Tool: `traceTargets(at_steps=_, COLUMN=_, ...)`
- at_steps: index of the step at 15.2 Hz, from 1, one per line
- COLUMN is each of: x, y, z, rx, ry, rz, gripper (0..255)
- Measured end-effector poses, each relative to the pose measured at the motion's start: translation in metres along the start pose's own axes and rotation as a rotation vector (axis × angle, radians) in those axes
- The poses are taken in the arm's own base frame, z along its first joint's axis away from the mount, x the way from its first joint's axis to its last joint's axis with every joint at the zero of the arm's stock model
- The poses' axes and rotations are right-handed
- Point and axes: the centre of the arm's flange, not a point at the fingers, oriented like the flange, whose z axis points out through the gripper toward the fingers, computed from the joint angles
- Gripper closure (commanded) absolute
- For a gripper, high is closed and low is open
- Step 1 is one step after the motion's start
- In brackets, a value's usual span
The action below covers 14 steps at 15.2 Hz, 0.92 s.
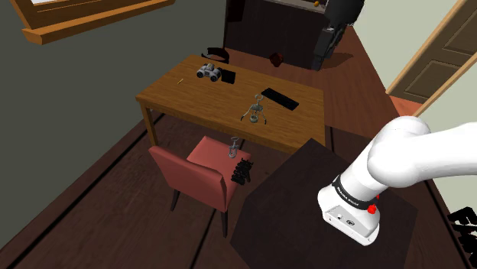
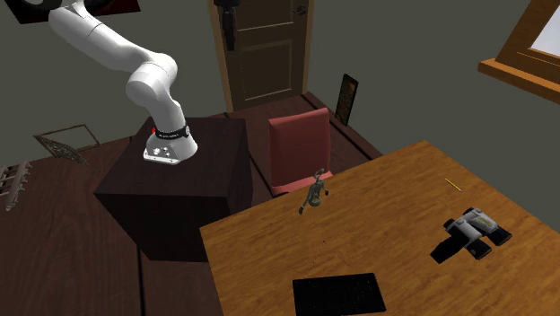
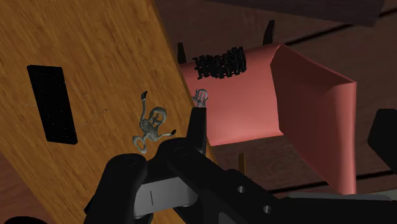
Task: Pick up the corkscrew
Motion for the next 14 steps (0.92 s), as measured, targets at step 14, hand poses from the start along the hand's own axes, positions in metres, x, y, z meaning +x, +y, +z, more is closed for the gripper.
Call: traceTargets(at_steps=14, x=0.096, y=0.071, z=0.110, rx=-0.009, ry=-0.083, rz=-0.158, gripper=0)
